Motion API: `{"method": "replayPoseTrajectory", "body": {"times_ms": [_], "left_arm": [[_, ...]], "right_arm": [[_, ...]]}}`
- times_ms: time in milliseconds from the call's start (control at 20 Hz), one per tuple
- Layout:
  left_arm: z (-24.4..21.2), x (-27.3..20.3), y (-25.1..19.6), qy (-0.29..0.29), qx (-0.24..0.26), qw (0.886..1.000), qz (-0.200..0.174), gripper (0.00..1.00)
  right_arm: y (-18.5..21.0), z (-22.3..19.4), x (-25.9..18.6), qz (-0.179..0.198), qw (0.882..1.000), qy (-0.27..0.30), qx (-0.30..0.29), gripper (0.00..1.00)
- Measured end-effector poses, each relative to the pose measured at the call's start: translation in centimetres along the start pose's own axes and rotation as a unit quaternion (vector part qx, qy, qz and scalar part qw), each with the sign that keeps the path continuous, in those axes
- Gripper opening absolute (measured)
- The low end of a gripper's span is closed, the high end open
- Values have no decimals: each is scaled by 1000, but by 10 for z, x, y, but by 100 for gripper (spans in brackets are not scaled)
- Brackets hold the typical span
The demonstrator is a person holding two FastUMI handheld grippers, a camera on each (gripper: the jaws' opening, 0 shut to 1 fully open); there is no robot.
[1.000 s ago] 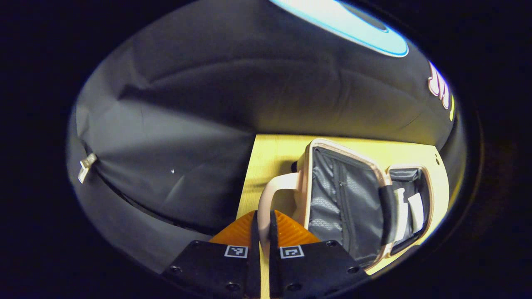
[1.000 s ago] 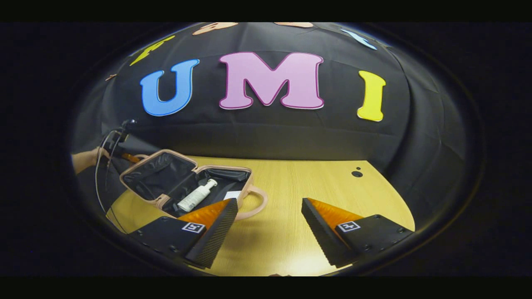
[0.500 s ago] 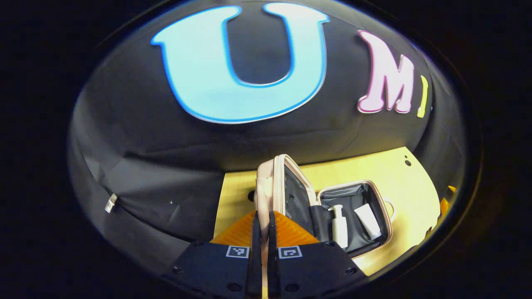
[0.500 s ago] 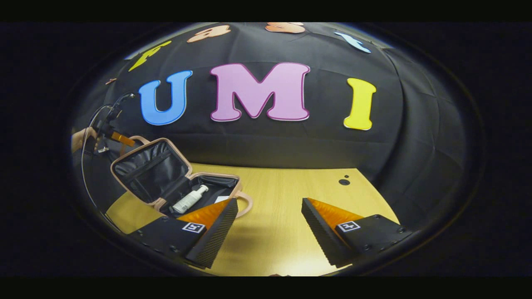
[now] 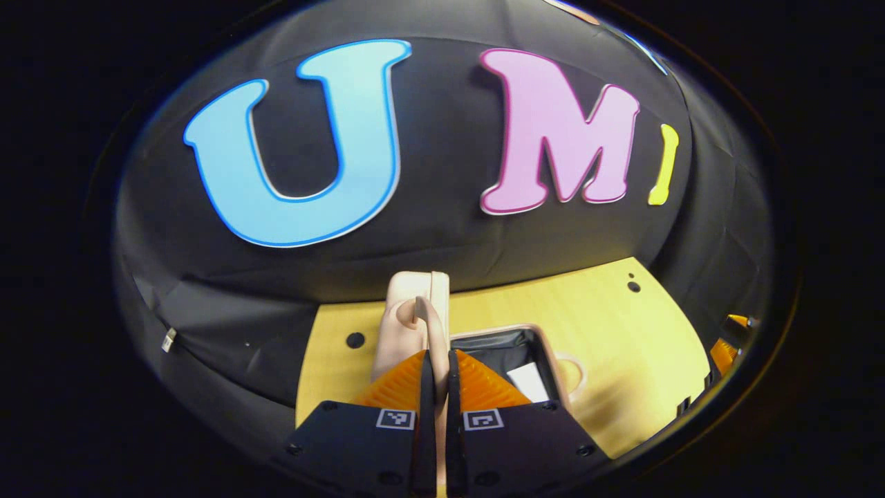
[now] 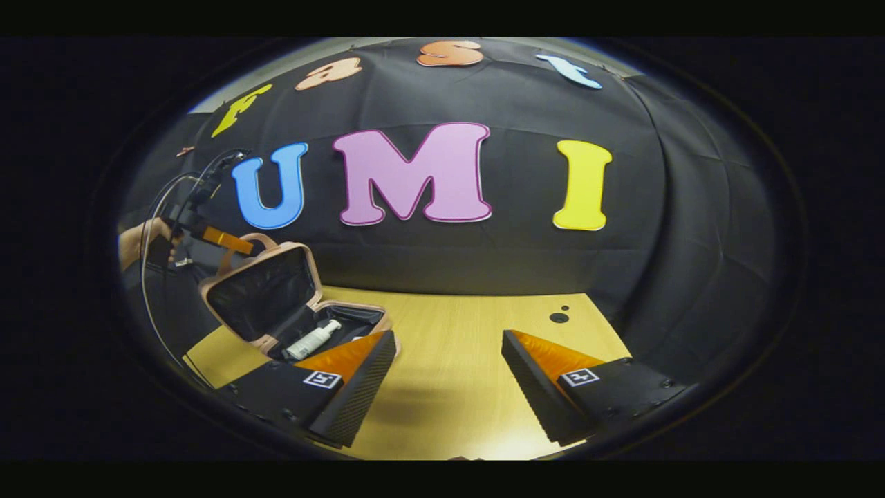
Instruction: First open the suitcase, pack the skin care products into it, and then close the suitcase.
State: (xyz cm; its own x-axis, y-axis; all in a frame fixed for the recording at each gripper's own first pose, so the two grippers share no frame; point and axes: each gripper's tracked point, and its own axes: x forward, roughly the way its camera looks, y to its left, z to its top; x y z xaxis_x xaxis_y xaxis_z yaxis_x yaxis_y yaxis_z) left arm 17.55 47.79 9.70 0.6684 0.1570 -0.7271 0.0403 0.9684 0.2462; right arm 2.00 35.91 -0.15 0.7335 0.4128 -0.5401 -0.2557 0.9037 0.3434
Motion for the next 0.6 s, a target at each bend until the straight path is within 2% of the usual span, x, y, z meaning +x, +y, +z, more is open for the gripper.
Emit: {"method": "replayPoseTrajectory", "body": {"times_ms": [150,250,500,600], "left_arm": [[-5,13,-62,-6,-48,998,-42,11],[-19,27,-104,0,-58,996,-68,11],[-70,80,-183,22,-77,992,-100,11],[-99,100,-202,37,-73,992,-101,11]], "right_arm": [[-18,-7,1,6,1000,7,11,99],[-33,-10,3,3,1000,4,18,99],[-62,-19,2,7,1000,-3,22,98],[-72,-22,3,7,1000,-4,23,98]]}}
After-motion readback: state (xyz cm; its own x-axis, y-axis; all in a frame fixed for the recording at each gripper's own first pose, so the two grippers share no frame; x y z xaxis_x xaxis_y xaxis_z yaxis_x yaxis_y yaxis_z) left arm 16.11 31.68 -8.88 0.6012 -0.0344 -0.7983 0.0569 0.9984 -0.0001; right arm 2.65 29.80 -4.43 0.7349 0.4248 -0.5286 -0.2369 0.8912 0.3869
